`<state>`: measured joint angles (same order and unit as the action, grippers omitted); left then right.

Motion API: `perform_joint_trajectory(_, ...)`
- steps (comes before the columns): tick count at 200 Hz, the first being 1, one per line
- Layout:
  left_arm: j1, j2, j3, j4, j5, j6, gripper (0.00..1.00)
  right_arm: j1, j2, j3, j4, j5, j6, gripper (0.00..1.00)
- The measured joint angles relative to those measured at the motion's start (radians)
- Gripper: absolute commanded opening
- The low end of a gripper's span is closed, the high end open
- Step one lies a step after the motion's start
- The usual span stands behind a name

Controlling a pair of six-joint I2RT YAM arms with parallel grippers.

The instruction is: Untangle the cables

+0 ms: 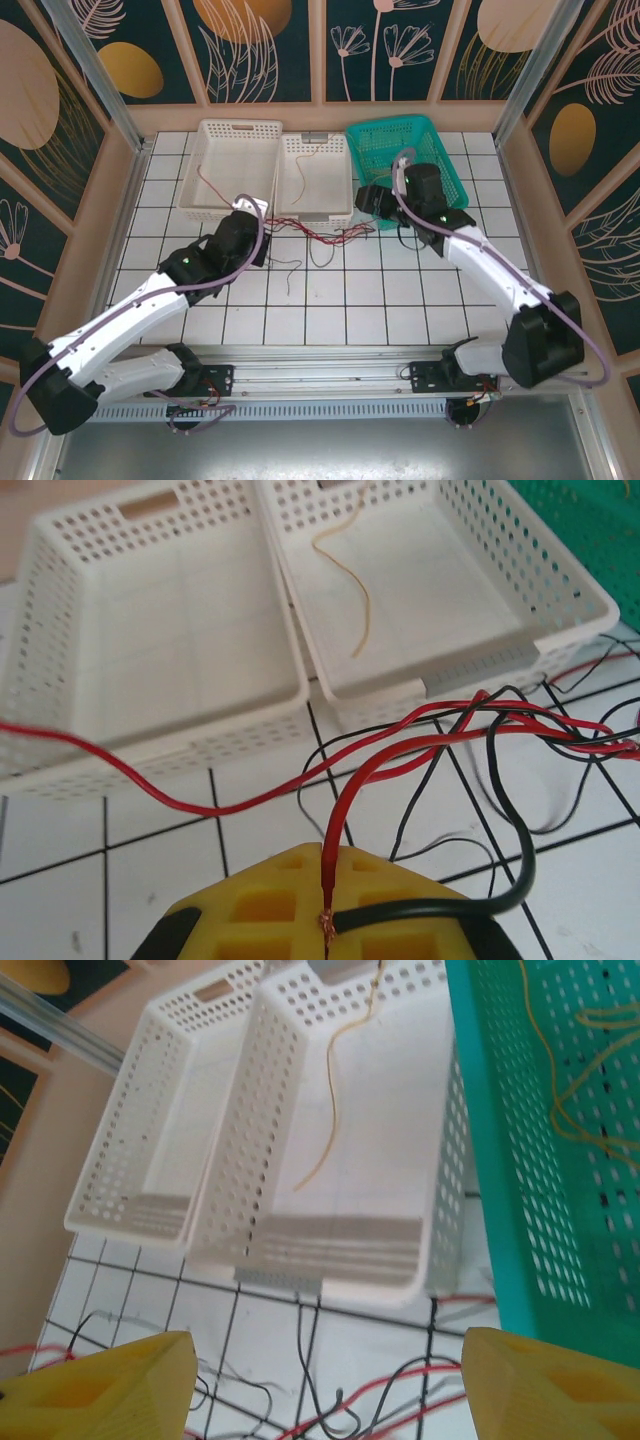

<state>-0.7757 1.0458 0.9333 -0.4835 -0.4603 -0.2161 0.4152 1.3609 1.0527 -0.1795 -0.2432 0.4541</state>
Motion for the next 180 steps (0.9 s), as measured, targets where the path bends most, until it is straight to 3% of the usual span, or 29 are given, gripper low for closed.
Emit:
perform_joint_trajectory(53,0.002,-0.098,-0.084,0.071,0.019,0.033,0.00,-0.017,0.334,0.432,-0.108,0.117,-0.039,0.67)
perform_joint_trajectory(90,0.002,-0.150,-0.130,0.094,0.093,0.037,0.00,-0.057,0.593,0.743,-0.197,0.177,-0.109,0.55)
perform_joint_trajectory(131,0.002,-0.151,-0.145,0.117,0.187,0.037,0.00,-0.062,0.913,1.178,-0.361,0.233,-0.189,0.54)
perform_joint_trajectory(180,0.002,-0.158,-0.168,0.145,0.249,0.037,0.00,-0.101,1.008,1.229,-0.410,0.183,-0.213,0.47)
